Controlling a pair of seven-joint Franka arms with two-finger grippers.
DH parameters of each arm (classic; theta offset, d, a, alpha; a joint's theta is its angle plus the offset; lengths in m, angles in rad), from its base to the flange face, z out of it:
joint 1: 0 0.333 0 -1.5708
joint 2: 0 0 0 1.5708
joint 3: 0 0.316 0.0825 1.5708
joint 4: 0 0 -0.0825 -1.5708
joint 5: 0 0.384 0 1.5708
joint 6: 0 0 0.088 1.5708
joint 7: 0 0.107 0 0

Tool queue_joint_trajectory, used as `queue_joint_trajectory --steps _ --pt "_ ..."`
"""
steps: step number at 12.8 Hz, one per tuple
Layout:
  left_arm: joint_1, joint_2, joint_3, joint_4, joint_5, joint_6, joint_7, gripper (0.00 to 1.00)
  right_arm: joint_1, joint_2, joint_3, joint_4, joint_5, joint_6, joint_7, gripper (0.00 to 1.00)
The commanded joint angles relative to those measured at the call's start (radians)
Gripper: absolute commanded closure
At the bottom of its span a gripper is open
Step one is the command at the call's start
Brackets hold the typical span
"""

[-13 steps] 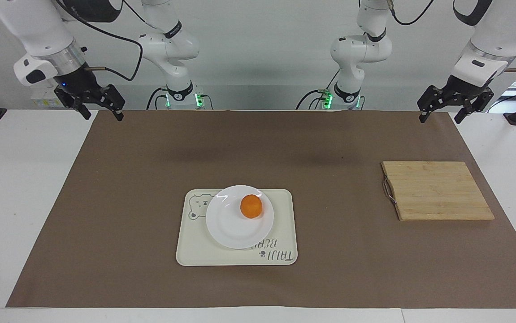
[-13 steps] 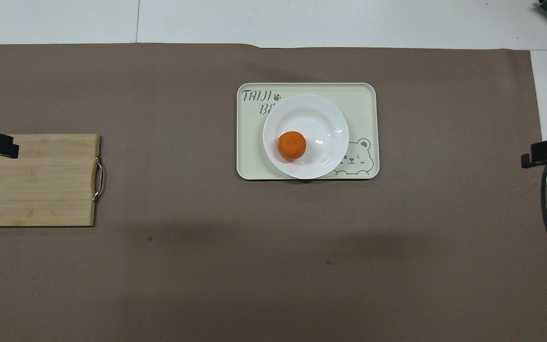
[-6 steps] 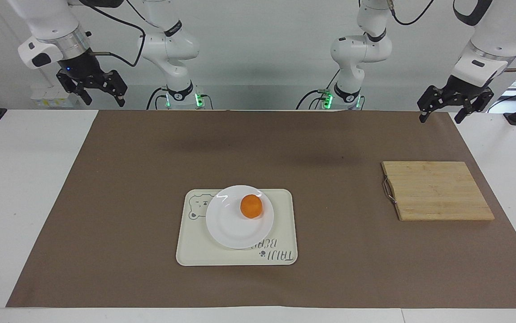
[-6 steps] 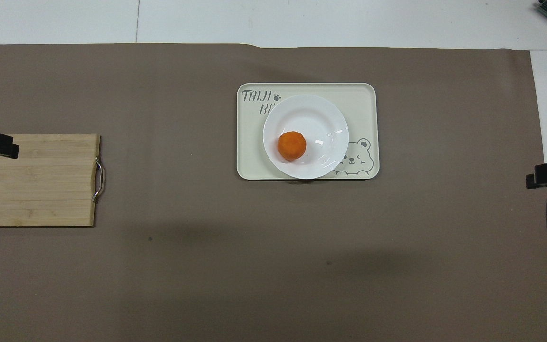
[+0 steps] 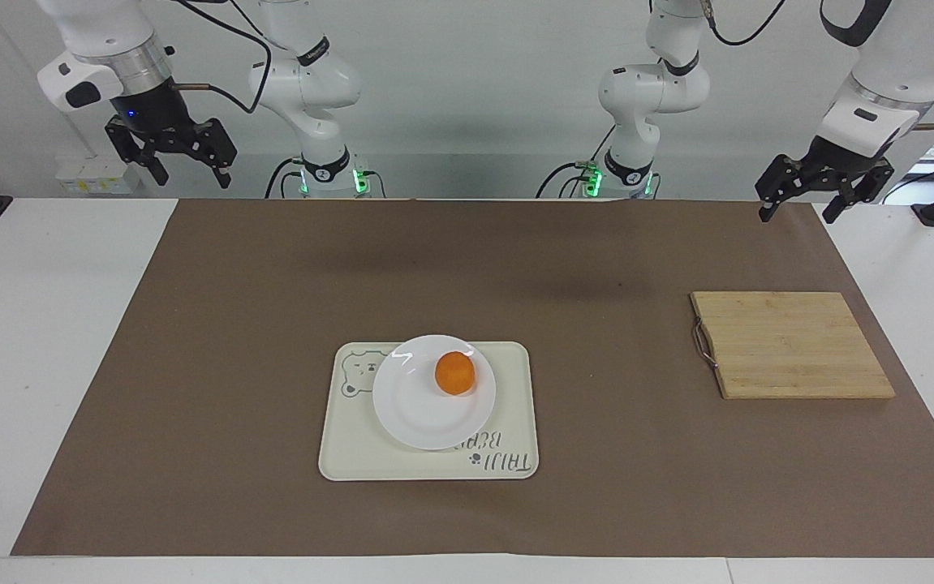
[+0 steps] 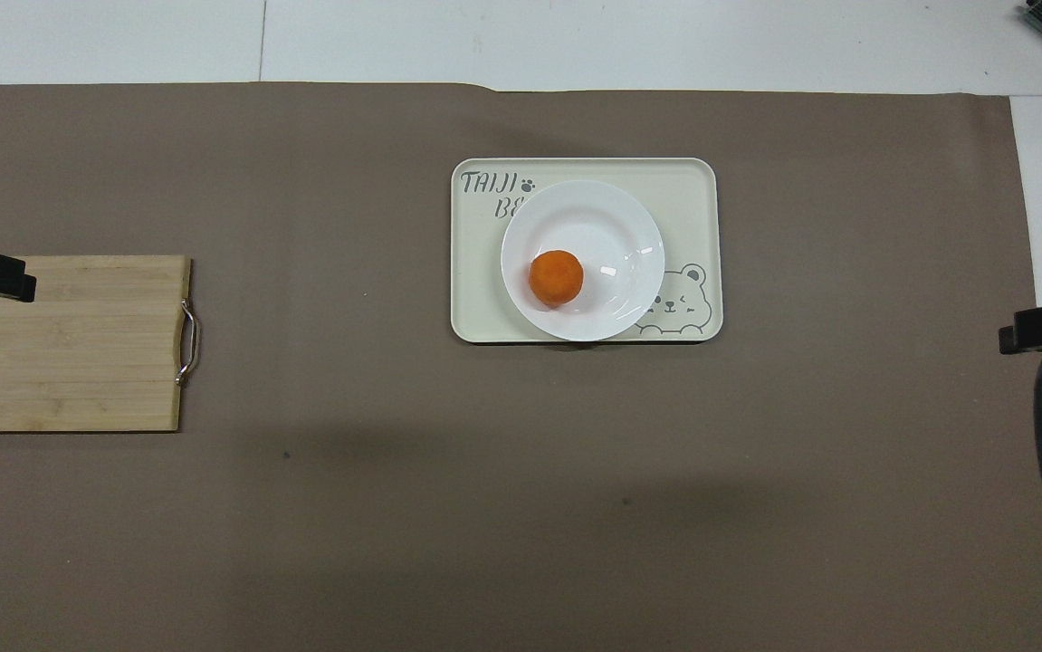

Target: Place orange and plate with both arms

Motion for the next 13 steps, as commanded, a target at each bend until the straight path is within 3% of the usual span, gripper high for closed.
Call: queue_joint_trajectory --steps 1,13 --pt "0.014 -0.008 -0.008 -0.01 -0.013 0.014 -0.006 0.0 0.0 -0.01 0.003 -0.006 -0.02 -0.008 0.001 0.0" --pt "0.014 -0.008 -0.008 -0.008 -0.013 0.014 -0.005 0.0 -0.001 -0.001 0.008 0.005 -0.011 -0.006 0.007 0.0"
